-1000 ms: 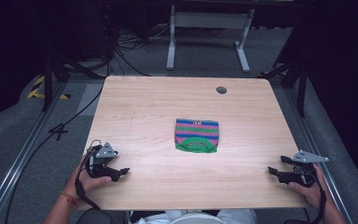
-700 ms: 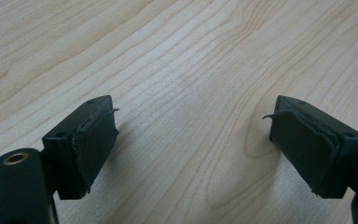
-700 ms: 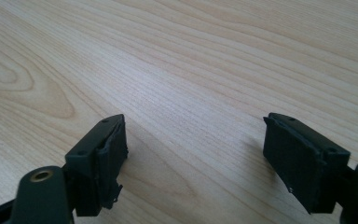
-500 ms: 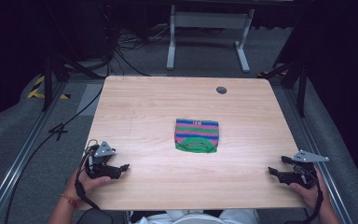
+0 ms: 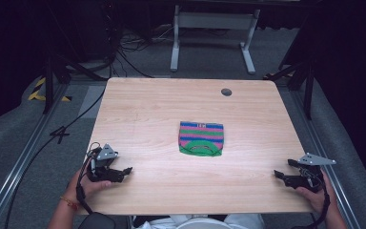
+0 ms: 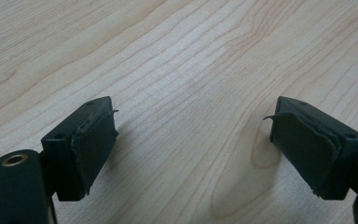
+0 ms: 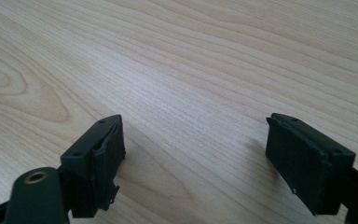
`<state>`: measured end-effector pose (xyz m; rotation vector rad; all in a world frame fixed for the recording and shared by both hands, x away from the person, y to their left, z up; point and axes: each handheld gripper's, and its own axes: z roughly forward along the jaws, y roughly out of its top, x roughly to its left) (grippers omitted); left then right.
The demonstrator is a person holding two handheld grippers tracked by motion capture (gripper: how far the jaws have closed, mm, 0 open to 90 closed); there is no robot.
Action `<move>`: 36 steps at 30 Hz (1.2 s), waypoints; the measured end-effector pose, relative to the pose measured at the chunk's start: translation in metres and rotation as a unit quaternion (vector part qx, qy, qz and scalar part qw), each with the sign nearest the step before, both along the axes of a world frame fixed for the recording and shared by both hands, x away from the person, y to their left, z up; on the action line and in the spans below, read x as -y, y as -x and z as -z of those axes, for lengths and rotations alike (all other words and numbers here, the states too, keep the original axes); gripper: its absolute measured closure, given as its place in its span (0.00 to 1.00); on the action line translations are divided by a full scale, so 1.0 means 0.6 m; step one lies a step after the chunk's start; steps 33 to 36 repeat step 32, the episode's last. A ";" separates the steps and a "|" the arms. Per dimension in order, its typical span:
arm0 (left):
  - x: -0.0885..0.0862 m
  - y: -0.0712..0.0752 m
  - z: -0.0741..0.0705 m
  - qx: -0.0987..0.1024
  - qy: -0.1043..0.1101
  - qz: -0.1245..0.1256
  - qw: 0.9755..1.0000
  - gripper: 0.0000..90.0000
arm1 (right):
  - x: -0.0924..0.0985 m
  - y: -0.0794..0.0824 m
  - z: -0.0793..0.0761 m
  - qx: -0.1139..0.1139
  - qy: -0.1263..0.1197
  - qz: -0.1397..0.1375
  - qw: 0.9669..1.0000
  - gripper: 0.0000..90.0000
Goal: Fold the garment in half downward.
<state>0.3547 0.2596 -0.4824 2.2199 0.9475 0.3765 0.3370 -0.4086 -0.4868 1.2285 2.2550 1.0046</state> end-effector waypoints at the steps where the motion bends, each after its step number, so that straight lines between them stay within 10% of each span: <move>1: 0.000 0.000 0.000 -0.001 0.001 -0.001 1.000 0.16 | 0.000 0.000 0.000 0.000 0.000 0.000 1.000 0.22; 36: 0.000 -0.001 0.000 -0.002 0.002 0.000 1.000 0.16 | -0.001 -0.002 0.000 -0.002 0.000 0.012 1.000 0.19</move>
